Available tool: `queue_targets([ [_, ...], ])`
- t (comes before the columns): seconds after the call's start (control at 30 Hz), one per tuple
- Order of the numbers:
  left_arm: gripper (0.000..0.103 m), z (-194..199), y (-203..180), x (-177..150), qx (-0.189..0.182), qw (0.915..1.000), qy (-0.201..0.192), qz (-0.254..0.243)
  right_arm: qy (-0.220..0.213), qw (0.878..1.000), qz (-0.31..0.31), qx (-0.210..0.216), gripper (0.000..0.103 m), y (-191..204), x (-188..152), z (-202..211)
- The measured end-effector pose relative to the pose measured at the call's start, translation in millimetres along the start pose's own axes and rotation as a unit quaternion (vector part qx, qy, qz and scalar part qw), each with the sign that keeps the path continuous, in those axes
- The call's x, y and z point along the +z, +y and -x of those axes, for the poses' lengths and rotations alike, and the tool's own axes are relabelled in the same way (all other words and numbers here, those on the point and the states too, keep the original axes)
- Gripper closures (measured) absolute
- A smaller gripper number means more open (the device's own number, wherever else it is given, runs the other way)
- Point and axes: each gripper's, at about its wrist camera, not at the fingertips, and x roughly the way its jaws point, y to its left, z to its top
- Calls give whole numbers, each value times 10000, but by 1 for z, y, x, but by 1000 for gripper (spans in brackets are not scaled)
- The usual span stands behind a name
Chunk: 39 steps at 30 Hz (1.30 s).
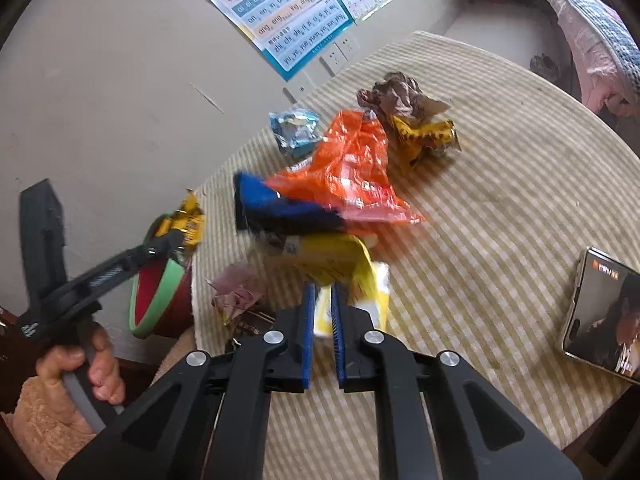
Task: Collect trash
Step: 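Grasp the yellow wrapper with the left gripper while the right gripper grasps the yellow-white packet, then carry both yellow wrappers to the red bucket and lower them in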
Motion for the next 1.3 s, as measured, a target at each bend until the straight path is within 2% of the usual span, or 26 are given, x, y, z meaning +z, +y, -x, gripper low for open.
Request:
queue_targets([
  [0.07,96,6,2,-1,-25,10000,-75,18,31,9999,11,-99,91,-1,-4,-2],
  [0.13,96,11,5,-3,-38,9999,-139,24,12,9998,-3,-186,84,-3,-6,-2],
  [0.2,96,15,6,-4,-43,9998,-187,31,-104,9996,-78,-256,56,-5,-7,0],
  [0.3,96,20,9,-6,-43,9996,-262,38,-252,9988,-62,-417,51,-7,-3,1],
  [0.37,96,20,10,-7,-52,9995,-293,53,-156,9982,15,-585,47,-7,-1,-8],
  [0.43,96,20,10,-9,-93,9995,-294,53,93,9984,-65,-557,47,-12,-2,-21],
  [0.47,96,20,10,-9,-106,9995,-293,31,234,9986,-129,-447,53,-14,-3,-27],
  [0.5,96,20,9,-10,-109,9995,-298,14,335,9987,-154,-360,66,-15,-5,-31],
  [0.53,96,21,10,-11,-112,9994,-316,-2,401,9988,-173,-204,67,-14,-6,-33],
  [0.57,96,22,10,-11,-113,9994,-335,-10,394,9987,-120,-304,88,-11,-6,-31],
  [0.8,96,25,24,-11,-132,9988,-448,109,304,9992,110,-224,87,17,-18,2],
  [0.97,96,23,36,-11,-113,9986,-467,203,31,9994,195,-301,89,35,-24,33],
  [1.13,96,24,49,-11,-29,9981,-539,299,-337,9982,384,-321,89,61,-7,56],
  [1.3,96,28,68,-9,75,9971,-642,402,-442,9954,812,-232,89,99,12,49],
])
